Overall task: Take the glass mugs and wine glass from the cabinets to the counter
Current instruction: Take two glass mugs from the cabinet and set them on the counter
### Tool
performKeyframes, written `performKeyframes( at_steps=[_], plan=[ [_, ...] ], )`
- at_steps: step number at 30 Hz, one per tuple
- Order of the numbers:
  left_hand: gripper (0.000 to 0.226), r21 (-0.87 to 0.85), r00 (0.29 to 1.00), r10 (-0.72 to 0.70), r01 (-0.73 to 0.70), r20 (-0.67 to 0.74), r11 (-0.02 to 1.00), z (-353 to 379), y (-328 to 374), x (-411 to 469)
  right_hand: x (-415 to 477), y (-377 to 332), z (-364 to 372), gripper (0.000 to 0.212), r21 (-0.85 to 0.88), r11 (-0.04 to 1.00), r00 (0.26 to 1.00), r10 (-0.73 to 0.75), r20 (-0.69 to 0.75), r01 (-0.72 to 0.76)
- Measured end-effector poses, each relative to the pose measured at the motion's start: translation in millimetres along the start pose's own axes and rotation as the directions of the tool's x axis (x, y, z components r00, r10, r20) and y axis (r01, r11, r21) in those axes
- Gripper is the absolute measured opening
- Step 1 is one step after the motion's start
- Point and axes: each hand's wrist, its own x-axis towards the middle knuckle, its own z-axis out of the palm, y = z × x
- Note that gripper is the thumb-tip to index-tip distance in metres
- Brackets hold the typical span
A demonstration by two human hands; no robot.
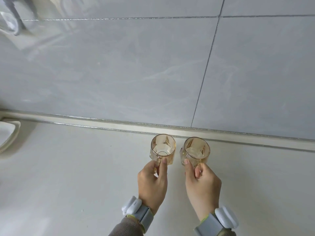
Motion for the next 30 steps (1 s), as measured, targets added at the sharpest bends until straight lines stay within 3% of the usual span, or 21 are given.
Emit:
performKeyframes(
  at_steps=[9, 15, 30],
  plan=[
    [0.047, -0.025, 0.999, -0.045, 0.045, 0.012, 0.999, 18.1, -25.5, 16.6, 11.7, 24.8, 18.9, 0.068, 0.017, 1.000, 1.000, 0.001, -0.013, -0.001],
    [0.061, 0.016, 1.000, 0.012, -0.012, 0.016, 1.000, 19.6, -32.9, 19.6, 16.2, 29.2, 24.8, 0.068, 0.007, 0.999, 0.999, -0.040, -0.020, 0.040],
    [0.059, 0.089, 0.994, 0.104, -0.108, 0.044, 0.990, 28.5, -32.6, 34.2, 16.4, 25.2, 37.2, 0.043, 0.085, 0.996, 0.998, 0.003, -0.067, 0.002]
  ],
)
